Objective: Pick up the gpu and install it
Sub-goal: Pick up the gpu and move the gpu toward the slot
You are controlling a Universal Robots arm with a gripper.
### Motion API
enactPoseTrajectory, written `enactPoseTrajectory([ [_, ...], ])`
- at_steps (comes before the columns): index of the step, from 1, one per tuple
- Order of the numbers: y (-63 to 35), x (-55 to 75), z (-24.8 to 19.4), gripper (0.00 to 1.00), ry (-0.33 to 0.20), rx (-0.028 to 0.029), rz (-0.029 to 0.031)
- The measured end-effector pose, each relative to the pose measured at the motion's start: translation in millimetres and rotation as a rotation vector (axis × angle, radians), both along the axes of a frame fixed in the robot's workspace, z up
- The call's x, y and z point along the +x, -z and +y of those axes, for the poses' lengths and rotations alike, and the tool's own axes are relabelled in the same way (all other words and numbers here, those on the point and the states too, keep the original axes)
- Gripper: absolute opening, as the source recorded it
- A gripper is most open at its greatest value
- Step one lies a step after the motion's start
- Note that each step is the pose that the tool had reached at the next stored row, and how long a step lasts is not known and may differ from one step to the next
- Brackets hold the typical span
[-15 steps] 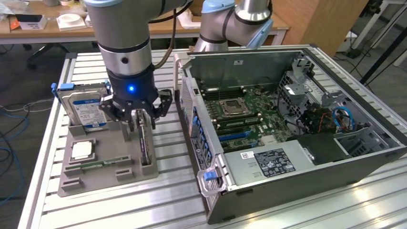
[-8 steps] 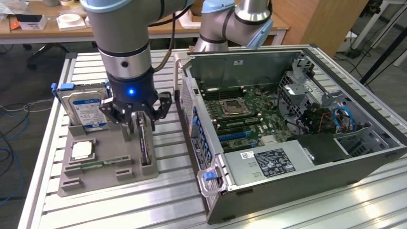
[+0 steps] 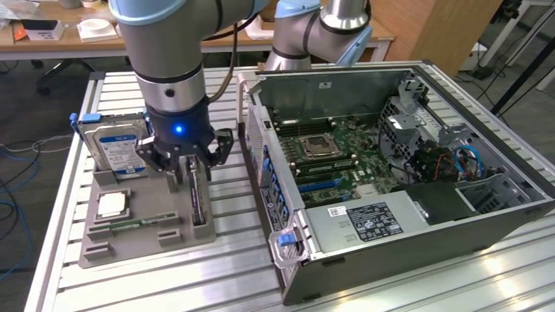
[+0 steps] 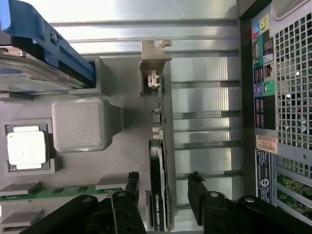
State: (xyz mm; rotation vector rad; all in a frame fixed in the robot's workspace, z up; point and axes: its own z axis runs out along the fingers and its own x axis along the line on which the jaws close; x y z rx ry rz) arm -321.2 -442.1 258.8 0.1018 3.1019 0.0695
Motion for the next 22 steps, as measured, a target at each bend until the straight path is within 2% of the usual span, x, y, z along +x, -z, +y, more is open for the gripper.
enactPoseTrajectory([
  [22, 26.7, -0.9, 0.2, 0.53, -0.009, 0.0, -0.0017],
])
